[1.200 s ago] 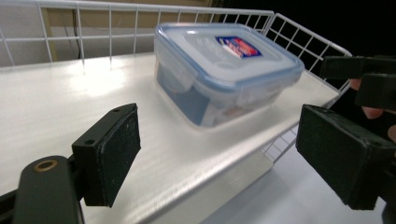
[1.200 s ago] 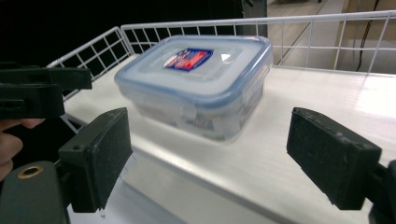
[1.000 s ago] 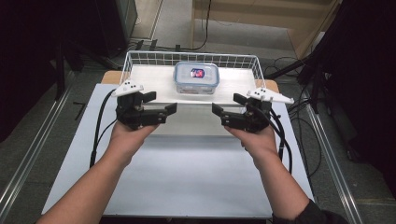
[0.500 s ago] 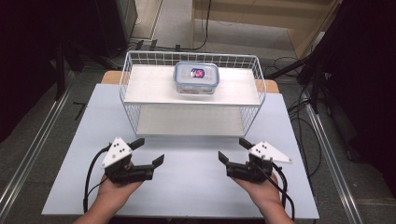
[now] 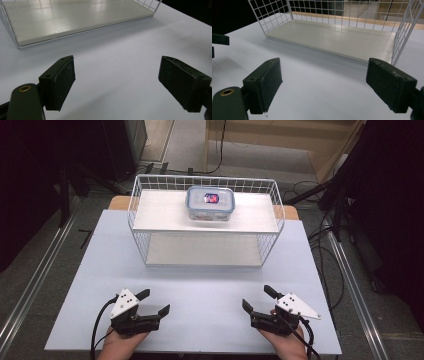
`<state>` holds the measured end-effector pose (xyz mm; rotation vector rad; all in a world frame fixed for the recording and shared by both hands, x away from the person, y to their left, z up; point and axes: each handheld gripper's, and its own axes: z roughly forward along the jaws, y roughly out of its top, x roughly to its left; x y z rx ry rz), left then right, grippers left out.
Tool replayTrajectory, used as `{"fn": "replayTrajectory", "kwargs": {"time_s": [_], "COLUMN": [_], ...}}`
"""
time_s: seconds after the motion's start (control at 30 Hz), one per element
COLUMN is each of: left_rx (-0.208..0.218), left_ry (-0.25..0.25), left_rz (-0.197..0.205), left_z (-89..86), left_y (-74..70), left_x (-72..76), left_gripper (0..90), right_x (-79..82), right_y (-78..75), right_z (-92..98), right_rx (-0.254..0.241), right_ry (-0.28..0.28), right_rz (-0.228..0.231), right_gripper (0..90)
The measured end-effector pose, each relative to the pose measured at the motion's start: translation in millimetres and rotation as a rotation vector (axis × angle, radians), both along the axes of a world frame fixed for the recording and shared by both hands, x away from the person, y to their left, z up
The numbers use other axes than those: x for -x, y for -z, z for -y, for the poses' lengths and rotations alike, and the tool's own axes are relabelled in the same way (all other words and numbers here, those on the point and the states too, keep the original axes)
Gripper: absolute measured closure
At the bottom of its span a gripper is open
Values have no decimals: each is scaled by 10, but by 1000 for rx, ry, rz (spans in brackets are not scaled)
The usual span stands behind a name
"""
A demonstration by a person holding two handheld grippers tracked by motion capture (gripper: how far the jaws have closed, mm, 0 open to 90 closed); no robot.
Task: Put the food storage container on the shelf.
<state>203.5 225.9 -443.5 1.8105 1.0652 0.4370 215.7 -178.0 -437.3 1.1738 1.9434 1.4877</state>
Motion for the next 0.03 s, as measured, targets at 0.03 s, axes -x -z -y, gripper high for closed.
{"fn": "replayTrajectory", "kwargs": {"time_s": [0.03], "left_rx": [1], "left_ry": [-6], "left_rz": [0], "left_z": [-5], "left_y": [-11], "left_x": [6], "left_gripper": [144], "right_x": [4], "right_y": [10], "right_z": [-7], "right_rx": [4], "right_ry": [-3], "right_rz": [-2], "right_gripper": [138]}}
